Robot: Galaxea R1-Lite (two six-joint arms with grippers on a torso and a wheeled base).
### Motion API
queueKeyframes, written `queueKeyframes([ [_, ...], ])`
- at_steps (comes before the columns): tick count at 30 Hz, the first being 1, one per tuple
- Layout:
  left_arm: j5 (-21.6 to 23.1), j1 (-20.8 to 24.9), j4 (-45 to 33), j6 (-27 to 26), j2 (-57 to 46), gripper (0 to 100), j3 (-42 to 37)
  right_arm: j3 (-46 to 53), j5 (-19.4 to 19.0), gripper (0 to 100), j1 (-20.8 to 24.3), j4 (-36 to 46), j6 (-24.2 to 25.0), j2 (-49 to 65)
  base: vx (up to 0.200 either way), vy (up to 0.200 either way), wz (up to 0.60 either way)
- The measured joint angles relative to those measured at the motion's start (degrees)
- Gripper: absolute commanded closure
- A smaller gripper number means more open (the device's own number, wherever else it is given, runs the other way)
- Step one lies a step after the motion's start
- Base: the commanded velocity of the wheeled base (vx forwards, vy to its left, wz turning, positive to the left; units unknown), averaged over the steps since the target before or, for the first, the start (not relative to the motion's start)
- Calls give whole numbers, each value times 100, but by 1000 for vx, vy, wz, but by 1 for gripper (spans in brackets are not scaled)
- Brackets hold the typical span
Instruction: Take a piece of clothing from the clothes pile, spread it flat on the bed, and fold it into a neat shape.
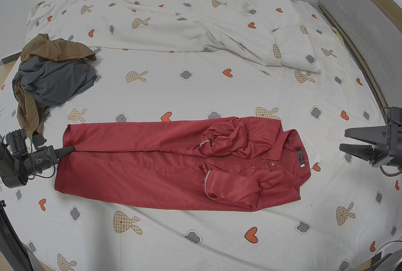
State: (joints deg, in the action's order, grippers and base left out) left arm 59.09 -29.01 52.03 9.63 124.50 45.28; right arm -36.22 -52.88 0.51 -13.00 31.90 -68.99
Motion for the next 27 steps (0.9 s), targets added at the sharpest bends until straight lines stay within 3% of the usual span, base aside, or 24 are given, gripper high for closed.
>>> queueKeyframes([
  [7, -18, -358, -189, -72, -30, 100, 84, 0, -5, 0, 6, 0, 1, 0, 0, 0, 0],
  [11, -117, -358, -187, -391, -77, 100, 21, 0, -5, 0, 11, 0, 1, 0, 0, 0, 0],
  [14, -444, -246, -187, -600, -110, 100, -41, 2, -5, 0, 11, 0, 1, 0, 0, 0, 0],
  [19, -1393, 115, -369, -717, -280, 100, -165, 2, -5, 0, 9, 0, 0, 0, 0, 0, 0],
  [27, -1637, 575, -1514, -740, -992, 100, -182, 2, -10, 0, 9, 0, 1, 0, 0, 0, 0],
])
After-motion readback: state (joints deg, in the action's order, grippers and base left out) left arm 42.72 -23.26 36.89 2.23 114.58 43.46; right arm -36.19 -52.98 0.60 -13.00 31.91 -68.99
